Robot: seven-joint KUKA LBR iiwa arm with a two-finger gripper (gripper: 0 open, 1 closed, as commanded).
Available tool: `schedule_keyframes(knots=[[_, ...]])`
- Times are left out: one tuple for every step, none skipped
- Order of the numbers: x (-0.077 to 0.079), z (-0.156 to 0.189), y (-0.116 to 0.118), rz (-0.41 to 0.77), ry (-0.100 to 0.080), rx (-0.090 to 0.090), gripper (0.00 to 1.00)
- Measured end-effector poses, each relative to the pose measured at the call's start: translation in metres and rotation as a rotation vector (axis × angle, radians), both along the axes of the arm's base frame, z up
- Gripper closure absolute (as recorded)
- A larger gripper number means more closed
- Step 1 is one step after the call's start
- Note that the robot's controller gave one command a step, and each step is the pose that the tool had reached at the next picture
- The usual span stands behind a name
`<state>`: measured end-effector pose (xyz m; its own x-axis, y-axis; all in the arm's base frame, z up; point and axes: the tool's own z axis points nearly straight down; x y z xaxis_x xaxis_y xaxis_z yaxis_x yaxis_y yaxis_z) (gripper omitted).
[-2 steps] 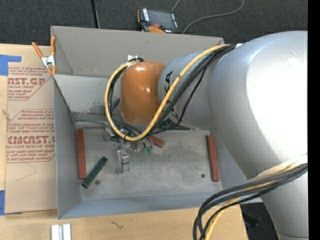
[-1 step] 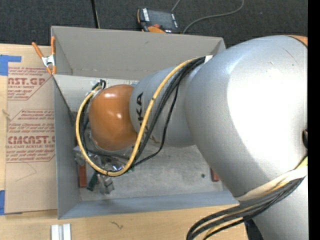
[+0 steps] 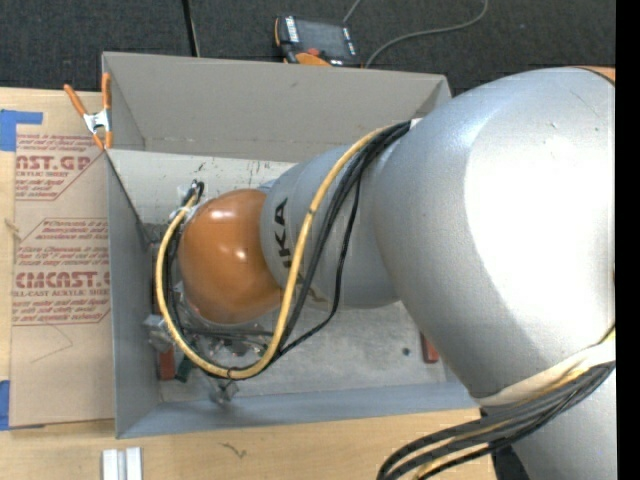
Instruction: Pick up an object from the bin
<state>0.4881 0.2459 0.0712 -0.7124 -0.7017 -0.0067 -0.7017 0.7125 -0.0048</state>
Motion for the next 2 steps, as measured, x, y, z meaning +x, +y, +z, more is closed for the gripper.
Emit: schedule_keyframes(knots=[[-0.0008,0.0008,0.0028,0.002,0.000,0.005,1.00],[-0.0008,-0.0002,0.0014,0.002,0.001,0.002,0.00]])
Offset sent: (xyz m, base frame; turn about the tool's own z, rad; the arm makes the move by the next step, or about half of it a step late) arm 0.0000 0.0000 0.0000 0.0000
